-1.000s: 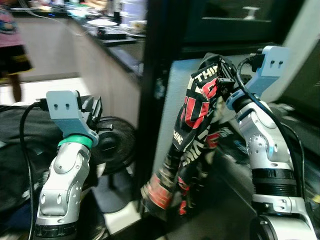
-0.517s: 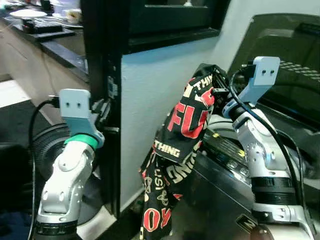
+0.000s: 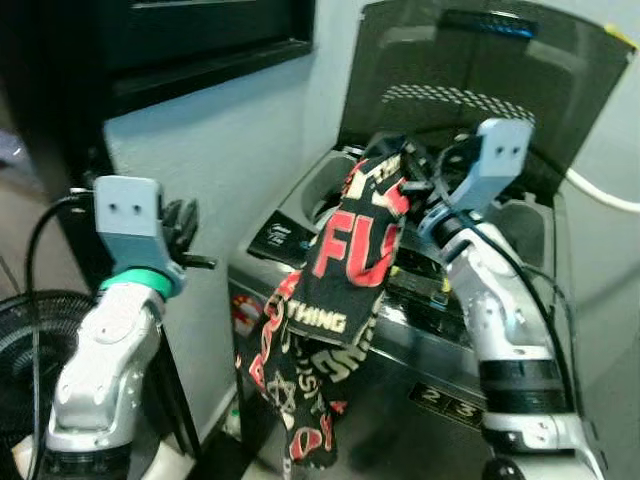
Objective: Clothes washing
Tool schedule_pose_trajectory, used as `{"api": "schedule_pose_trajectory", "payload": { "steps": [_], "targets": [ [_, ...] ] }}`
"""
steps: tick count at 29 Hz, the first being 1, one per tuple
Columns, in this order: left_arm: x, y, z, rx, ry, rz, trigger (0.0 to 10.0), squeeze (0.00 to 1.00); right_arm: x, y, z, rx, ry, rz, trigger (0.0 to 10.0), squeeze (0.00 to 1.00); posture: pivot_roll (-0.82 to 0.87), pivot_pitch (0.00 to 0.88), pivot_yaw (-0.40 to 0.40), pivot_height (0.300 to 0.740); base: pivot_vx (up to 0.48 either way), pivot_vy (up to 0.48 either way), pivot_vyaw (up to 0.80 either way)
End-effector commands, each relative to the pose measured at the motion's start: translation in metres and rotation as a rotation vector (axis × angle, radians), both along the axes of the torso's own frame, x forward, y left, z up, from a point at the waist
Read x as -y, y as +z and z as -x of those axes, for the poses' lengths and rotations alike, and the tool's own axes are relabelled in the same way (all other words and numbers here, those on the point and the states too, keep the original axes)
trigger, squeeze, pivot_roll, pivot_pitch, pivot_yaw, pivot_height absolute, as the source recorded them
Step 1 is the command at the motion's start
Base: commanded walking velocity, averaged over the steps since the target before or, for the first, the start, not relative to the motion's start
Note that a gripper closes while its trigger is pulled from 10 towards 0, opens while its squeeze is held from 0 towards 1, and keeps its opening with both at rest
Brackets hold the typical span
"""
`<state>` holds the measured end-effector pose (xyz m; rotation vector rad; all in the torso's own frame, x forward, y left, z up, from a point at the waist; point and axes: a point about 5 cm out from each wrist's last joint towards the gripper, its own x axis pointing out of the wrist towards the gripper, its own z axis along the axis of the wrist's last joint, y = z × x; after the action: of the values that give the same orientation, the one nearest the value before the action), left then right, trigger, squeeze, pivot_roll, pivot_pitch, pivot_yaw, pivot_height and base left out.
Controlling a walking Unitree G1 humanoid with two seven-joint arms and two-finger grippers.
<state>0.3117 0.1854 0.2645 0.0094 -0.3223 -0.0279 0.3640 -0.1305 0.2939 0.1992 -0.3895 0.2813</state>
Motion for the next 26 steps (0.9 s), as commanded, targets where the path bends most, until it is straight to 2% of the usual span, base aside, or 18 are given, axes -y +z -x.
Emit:
{"api": "schedule_pose_trajectory", "payload": {
  "steps": [1, 5, 11, 26],
  "targets": [
    [-0.005, 0.001, -0.002, -0.022, 0.001, 0.002, 10.0, 0.00, -0.001, 0.007, 0.004, 0.047, -0.015, -0.026, 10.0, 0.00, 0.13, 0.000, 0.089, 0.740, 0.000, 0.000, -0.80],
    [-0.020, 0.008, -0.006, -0.036, 0.032, 0.000, 10.0, 0.00, -0.014, -0.004, 0.009, 0.034, -0.017, -0.070, 10.0, 0.00, 0.15, 0.000, 0.153, 0.740, 0.000, 0.000, -0.80],
    [-0.028, 0.012, -0.007, -0.028, 0.066, 0.017, 10.0, 0.00, -0.020, -0.008, 0.012, 0.029, -0.013, -0.062, 10.0, 0.00, 0.14, 0.000, 0.143, 0.740, 0.000, 0.000, -0.80],
    [-0.019, 0.006, -0.009, -0.031, 0.052, 0.044, 10.0, 0.00, -0.025, 0.002, 0.011, 0.050, 0.004, -0.006, 10.0, 0.00, 0.09, 0.000, 0.060, 0.740, 0.000, 0.000, -0.80]
  ]
}}
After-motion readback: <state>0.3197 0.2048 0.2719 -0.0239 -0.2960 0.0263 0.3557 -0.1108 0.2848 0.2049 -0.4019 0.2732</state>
